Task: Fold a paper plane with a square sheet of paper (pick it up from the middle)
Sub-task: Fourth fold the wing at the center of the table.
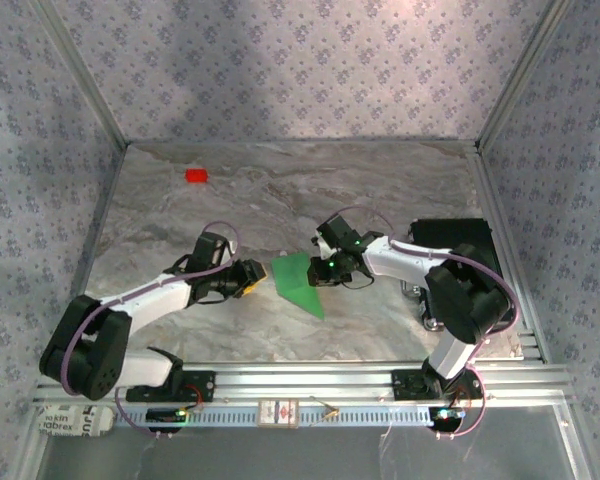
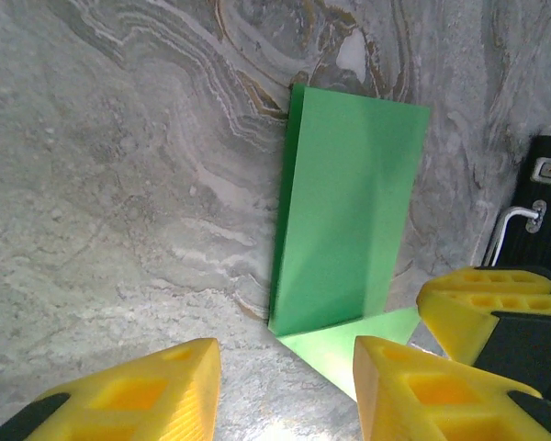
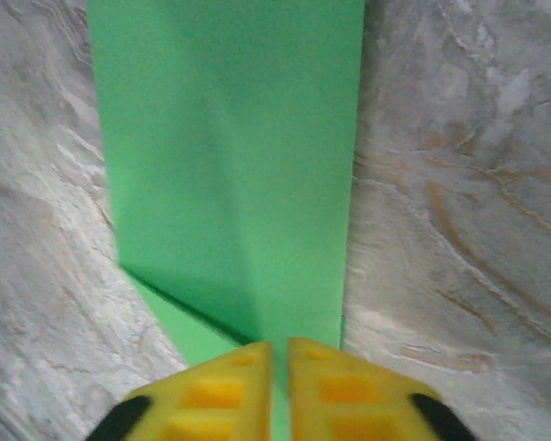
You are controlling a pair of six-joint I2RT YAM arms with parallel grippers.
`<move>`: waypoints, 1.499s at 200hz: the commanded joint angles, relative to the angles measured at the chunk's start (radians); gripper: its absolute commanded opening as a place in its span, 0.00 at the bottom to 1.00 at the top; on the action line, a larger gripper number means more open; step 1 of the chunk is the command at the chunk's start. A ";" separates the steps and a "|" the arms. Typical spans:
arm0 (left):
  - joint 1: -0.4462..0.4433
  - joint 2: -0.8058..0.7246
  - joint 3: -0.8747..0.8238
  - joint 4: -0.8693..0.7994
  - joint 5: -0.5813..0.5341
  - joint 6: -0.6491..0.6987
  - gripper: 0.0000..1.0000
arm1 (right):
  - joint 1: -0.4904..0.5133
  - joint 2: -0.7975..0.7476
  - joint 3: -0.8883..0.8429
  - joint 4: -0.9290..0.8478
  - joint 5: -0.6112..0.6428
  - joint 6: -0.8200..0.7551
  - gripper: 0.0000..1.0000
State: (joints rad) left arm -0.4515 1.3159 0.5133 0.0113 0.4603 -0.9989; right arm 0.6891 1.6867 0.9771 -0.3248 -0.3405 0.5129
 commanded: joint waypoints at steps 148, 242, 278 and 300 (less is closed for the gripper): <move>0.012 0.179 0.062 0.285 0.190 -0.125 0.57 | -0.094 -0.104 -0.139 0.172 -0.169 0.027 0.03; -0.023 0.334 0.124 0.390 0.222 -0.173 0.55 | -0.101 -0.121 -0.156 0.168 -0.157 0.029 0.03; -0.046 0.378 0.151 0.420 0.229 -0.190 0.38 | -0.102 -0.125 -0.156 0.165 -0.151 0.035 0.09; -0.047 0.387 0.145 0.427 0.225 -0.198 0.29 | -0.098 -0.153 -0.158 0.143 -0.103 0.042 0.24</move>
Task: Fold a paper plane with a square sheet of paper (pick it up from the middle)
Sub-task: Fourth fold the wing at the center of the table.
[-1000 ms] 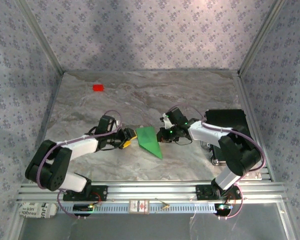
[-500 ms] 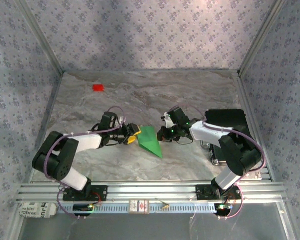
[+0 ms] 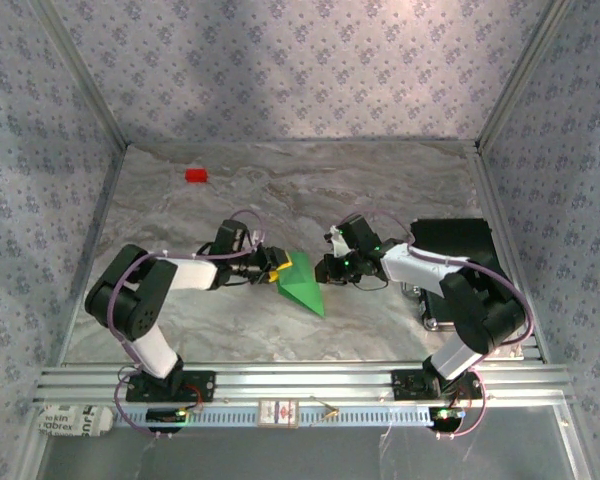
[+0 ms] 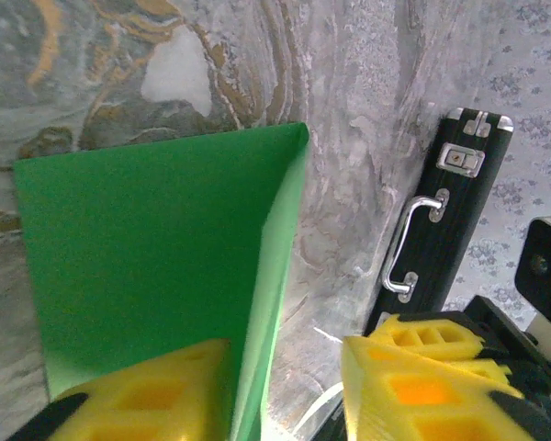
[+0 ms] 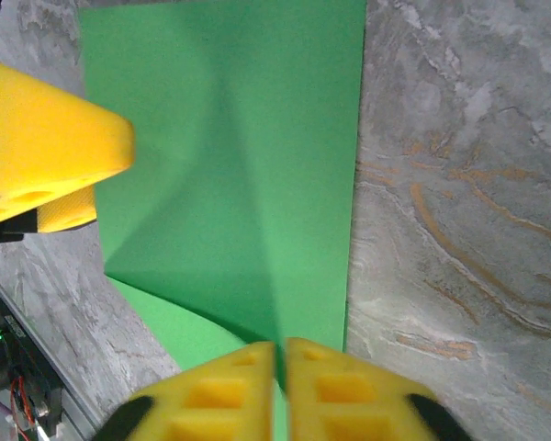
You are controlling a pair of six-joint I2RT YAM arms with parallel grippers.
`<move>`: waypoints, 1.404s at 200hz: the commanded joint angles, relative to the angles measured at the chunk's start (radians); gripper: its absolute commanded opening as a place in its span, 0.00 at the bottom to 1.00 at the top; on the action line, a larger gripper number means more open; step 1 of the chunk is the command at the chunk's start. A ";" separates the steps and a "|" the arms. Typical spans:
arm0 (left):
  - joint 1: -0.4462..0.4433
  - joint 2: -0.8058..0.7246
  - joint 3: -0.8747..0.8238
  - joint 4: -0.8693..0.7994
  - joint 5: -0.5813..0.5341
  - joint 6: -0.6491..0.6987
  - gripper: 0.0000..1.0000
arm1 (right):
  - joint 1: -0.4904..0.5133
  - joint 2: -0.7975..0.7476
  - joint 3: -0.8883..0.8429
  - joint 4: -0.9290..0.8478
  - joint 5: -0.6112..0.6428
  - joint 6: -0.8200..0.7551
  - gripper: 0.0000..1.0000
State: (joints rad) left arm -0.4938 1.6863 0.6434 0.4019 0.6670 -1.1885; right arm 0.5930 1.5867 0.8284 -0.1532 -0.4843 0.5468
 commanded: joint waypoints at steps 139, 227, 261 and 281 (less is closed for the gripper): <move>-0.015 -0.051 -0.020 0.044 -0.049 -0.043 0.06 | 0.398 -0.412 -0.361 0.256 0.654 -0.281 0.59; -0.028 -0.030 -0.007 0.051 -0.048 -0.051 0.09 | 0.542 -0.238 -0.355 0.411 0.859 -0.529 0.46; -0.028 -0.034 -0.011 0.049 -0.051 -0.053 0.13 | 0.566 -0.173 -0.339 0.443 0.923 -0.536 0.45; -0.029 -0.034 -0.011 0.050 -0.050 -0.053 0.14 | 0.580 -0.142 -0.327 0.450 0.934 -0.547 0.44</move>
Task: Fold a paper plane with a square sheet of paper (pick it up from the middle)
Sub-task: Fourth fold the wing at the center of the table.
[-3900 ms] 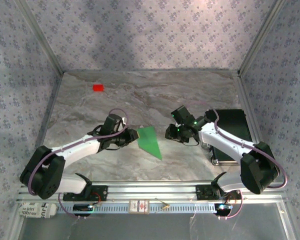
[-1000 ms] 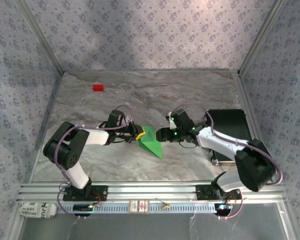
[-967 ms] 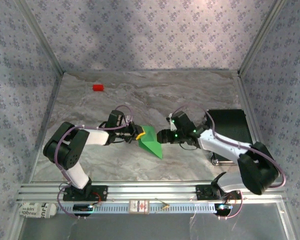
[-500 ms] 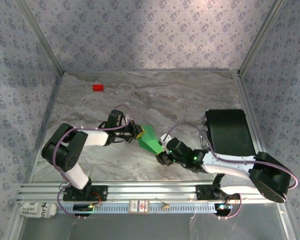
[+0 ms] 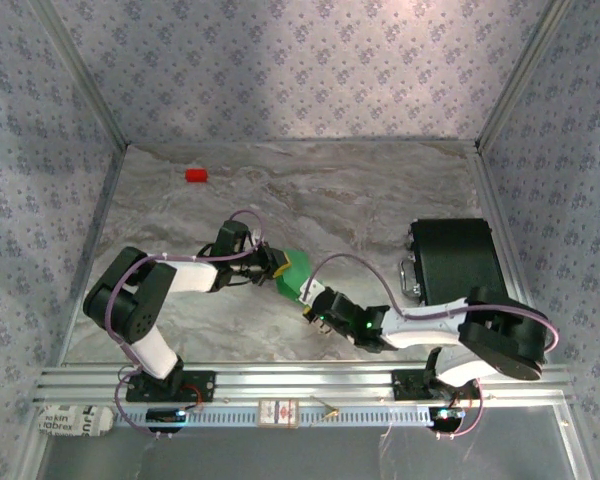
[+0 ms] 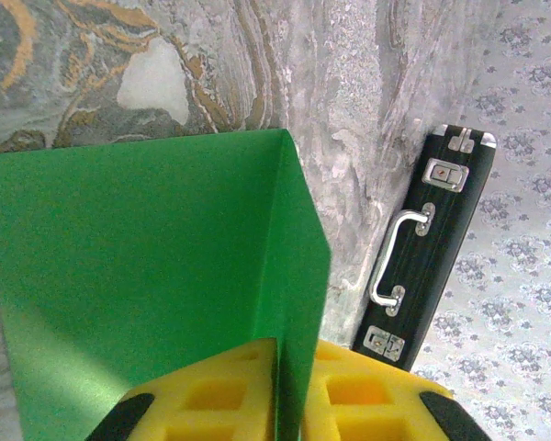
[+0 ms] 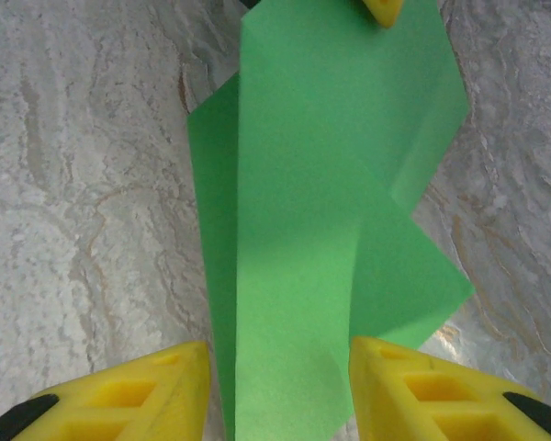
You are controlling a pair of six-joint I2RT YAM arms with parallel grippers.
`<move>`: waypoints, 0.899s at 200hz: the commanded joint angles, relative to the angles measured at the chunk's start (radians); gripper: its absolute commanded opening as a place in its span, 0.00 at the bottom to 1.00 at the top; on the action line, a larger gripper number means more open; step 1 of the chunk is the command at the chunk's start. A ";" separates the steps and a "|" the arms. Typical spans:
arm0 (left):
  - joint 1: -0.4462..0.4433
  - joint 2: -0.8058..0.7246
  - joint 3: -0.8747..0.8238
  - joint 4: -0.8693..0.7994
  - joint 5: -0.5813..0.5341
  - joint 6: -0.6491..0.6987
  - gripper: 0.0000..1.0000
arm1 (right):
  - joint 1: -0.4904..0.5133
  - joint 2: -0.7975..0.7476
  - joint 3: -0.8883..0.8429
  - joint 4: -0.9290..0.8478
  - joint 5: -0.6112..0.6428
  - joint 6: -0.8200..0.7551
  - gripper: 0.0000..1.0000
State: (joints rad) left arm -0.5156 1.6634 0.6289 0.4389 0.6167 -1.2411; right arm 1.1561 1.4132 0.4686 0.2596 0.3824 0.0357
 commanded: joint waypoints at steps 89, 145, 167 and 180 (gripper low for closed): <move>-0.007 -0.017 0.006 0.008 -0.002 0.000 0.13 | 0.038 0.099 0.050 0.034 0.156 0.003 0.29; -0.007 -0.019 0.007 0.006 -0.002 -0.001 0.13 | 0.036 0.099 0.047 0.034 0.154 0.023 0.24; -0.007 -0.019 0.007 0.005 -0.003 0.000 0.12 | 0.036 0.095 0.045 0.032 0.153 0.037 0.24; -0.007 -0.019 0.006 0.002 -0.008 -0.001 0.12 | 0.036 0.094 0.040 0.035 0.158 0.048 0.24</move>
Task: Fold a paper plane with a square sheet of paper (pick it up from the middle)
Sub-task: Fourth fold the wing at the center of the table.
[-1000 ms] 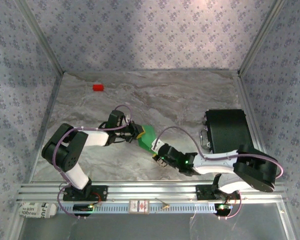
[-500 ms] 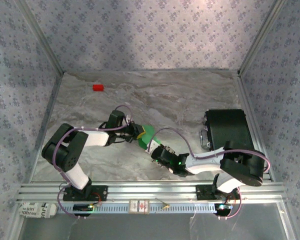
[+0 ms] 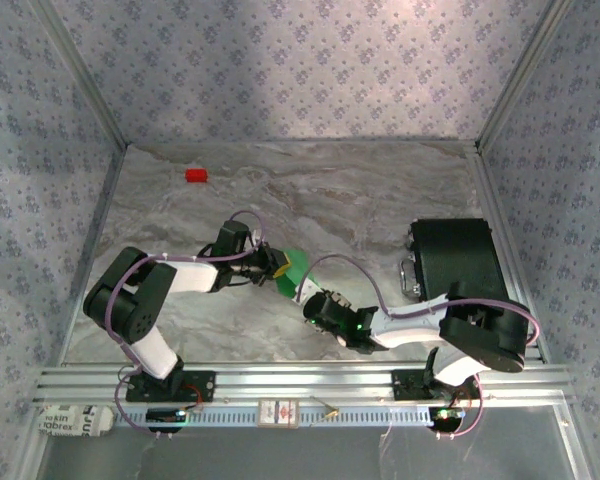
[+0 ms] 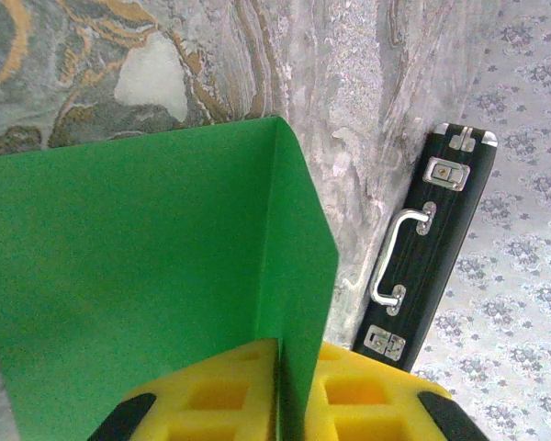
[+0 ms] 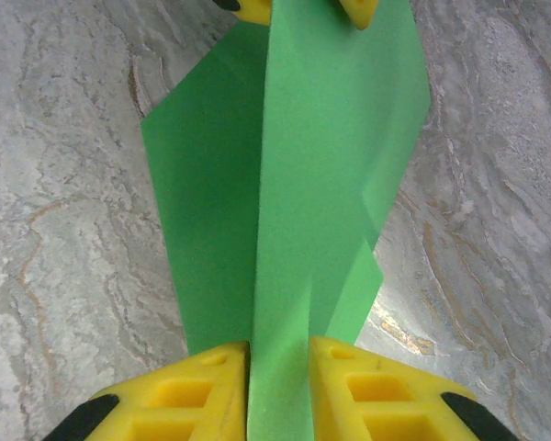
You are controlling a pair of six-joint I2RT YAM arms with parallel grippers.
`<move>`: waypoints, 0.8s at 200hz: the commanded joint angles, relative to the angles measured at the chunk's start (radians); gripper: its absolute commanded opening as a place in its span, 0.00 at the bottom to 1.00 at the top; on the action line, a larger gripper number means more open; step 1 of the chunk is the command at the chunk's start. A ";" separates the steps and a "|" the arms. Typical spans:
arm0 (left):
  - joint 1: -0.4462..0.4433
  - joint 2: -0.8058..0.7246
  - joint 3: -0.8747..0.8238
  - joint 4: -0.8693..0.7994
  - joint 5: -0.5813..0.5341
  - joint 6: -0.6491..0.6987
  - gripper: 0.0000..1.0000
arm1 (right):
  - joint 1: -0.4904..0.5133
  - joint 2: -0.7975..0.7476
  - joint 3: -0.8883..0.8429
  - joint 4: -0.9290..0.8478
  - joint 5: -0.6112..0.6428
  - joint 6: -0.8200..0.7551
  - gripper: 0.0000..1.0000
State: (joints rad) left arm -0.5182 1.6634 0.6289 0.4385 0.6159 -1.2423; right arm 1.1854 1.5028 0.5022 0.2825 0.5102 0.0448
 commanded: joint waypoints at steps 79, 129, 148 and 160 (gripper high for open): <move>-0.005 -0.023 0.007 -0.009 -0.010 0.003 0.09 | -0.005 0.020 0.012 0.009 0.031 0.071 0.24; -0.003 -0.028 0.005 -0.011 -0.010 0.003 0.09 | -0.009 0.030 0.018 0.012 0.038 0.079 0.23; -0.005 -0.028 0.004 -0.013 -0.008 0.003 0.09 | -0.009 0.033 0.020 0.012 0.040 0.084 0.24; -0.005 -0.027 0.004 -0.014 -0.008 0.003 0.08 | -0.010 0.033 0.020 0.014 0.038 0.084 0.23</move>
State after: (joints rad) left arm -0.5182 1.6634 0.6289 0.4374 0.6125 -1.2430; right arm 1.1812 1.5227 0.5022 0.2890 0.5201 0.1017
